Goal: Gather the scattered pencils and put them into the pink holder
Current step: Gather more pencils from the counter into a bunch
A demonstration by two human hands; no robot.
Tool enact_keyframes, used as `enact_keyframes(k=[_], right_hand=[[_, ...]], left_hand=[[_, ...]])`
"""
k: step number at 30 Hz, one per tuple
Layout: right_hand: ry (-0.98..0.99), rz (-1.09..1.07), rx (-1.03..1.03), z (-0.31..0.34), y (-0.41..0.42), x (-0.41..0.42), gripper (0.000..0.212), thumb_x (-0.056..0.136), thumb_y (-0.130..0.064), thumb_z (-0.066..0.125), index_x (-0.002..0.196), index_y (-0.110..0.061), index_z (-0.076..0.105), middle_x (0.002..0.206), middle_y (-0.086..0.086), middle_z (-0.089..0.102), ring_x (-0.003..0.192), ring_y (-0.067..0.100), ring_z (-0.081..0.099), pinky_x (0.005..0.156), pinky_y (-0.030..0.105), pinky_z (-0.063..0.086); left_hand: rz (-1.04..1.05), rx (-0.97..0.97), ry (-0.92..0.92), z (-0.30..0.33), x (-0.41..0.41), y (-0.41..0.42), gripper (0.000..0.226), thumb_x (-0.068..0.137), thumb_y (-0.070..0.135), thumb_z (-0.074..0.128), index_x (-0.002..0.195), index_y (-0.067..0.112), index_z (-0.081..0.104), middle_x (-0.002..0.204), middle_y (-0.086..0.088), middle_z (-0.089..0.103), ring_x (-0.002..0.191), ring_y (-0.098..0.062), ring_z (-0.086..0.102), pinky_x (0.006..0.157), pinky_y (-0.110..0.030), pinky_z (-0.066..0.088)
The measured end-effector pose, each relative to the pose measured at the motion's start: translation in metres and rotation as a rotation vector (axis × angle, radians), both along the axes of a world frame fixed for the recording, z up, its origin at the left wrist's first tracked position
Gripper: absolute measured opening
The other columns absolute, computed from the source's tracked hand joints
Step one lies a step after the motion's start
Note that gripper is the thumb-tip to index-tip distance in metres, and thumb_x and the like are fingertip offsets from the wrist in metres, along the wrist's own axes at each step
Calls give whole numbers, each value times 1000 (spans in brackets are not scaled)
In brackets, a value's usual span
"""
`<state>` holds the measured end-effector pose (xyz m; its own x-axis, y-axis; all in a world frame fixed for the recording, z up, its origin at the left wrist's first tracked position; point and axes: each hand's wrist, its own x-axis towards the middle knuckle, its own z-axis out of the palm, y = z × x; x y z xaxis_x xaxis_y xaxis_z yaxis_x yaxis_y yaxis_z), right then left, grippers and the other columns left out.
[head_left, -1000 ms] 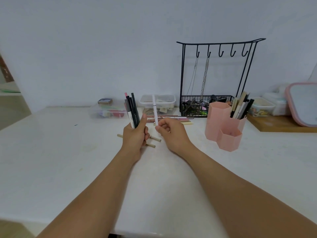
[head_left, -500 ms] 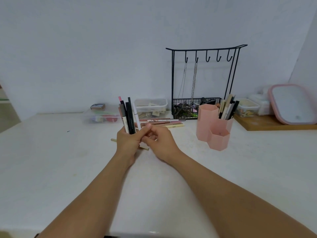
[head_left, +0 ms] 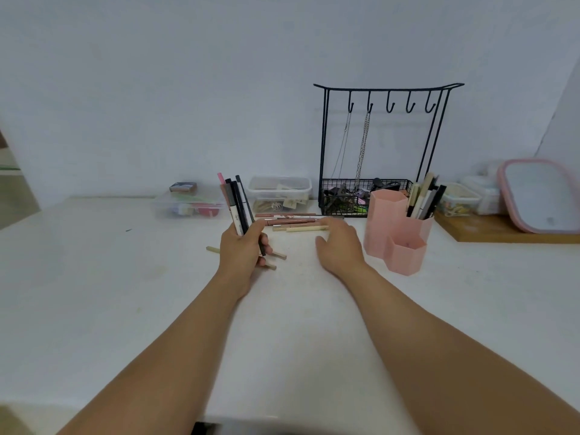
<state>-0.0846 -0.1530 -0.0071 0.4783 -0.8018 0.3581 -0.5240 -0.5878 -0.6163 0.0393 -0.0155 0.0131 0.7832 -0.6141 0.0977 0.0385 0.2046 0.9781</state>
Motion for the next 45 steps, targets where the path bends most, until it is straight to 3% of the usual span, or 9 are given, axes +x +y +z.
enact_keyframes(k=[7, 16, 21, 28, 31, 34, 38, 41, 45], right_hand=[[313, -6, -54, -1, -15, 8, 40, 101, -22, 43, 139, -9, 44, 144, 11, 43, 126, 37, 38, 100, 40, 40], [223, -91, -170, -3, -23, 8, 14, 94, -8, 50, 96, -9, 63, 107, 13, 61, 103, 33, 55, 76, 32, 45], [273, -132, -198, -1, -26, 11, 24, 85, 6, 53, 69, -13, 56, 77, 8, 56, 85, 31, 58, 61, 27, 37], [321, -48, -234, 3, -16, 5, 22, 89, 1, 53, 92, -13, 69, 96, 6, 66, 86, 26, 61, 65, 29, 44], [-7, 39, -73, 12, 0, 7, 10, 96, -11, 57, 95, -15, 66, 92, -2, 62, 80, 16, 57, 67, 31, 46], [-481, 248, 356, 25, 27, 14, 7, 96, -15, 61, 97, -15, 68, 80, -8, 59, 70, 5, 51, 68, 22, 40], [-660, 546, 833, 25, 61, 30, 14, 99, -12, 57, 106, -7, 68, 72, -6, 57, 61, 6, 45, 56, 20, 41], [-681, 591, 815, 20, 68, 38, 22, 98, -5, 57, 115, 5, 65, 74, 2, 61, 58, 8, 50, 55, 19, 46], [-712, 583, 708, 16, 66, 34, 12, 90, 4, 64, 93, -4, 72, 74, 9, 66, 62, 12, 59, 64, 21, 53]], left_hand=[[-14, 15, 4, -3, 0, 3, 19, 95, 25, 66, 85, 18, 52, 56, 2, 51, 45, -12, 44, 43, -23, 31], [-1, -5, 55, -2, 1, 0, 29, 91, 29, 75, 78, 20, 50, 57, 2, 45, 46, -11, 37, 42, -20, 30], [32, -8, 103, 0, 2, 3, 36, 88, 35, 78, 73, 21, 48, 54, 6, 44, 45, -10, 37, 43, -21, 31], [6, 13, 54, 3, -2, 5, 31, 90, 42, 73, 80, 18, 58, 56, 2, 53, 45, -11, 45, 41, -22, 33], [21, -6, 64, 5, -4, 5, 34, 89, 40, 75, 76, 19, 53, 55, 3, 47, 43, -10, 41, 40, -20, 33], [36, -21, 70, 6, -6, 7, 36, 84, 41, 80, 76, 19, 54, 54, 4, 45, 43, -9, 39, 40, -19, 34], [-33, -71, 61, 9, -12, 10, 27, 87, 31, 79, 77, 15, 59, 47, 8, 51, 37, -6, 46, 37, -16, 38], [-44, -98, 98, 12, -13, 12, 27, 83, 32, 82, 81, 11, 65, 56, 0, 64, 44, -12, 60, 41, -21, 47], [-45, -43, 30, 9, -11, 9, 22, 86, 24, 80, 74, 16, 62, 51, 5, 60, 41, -8, 55, 40, -15, 40]])
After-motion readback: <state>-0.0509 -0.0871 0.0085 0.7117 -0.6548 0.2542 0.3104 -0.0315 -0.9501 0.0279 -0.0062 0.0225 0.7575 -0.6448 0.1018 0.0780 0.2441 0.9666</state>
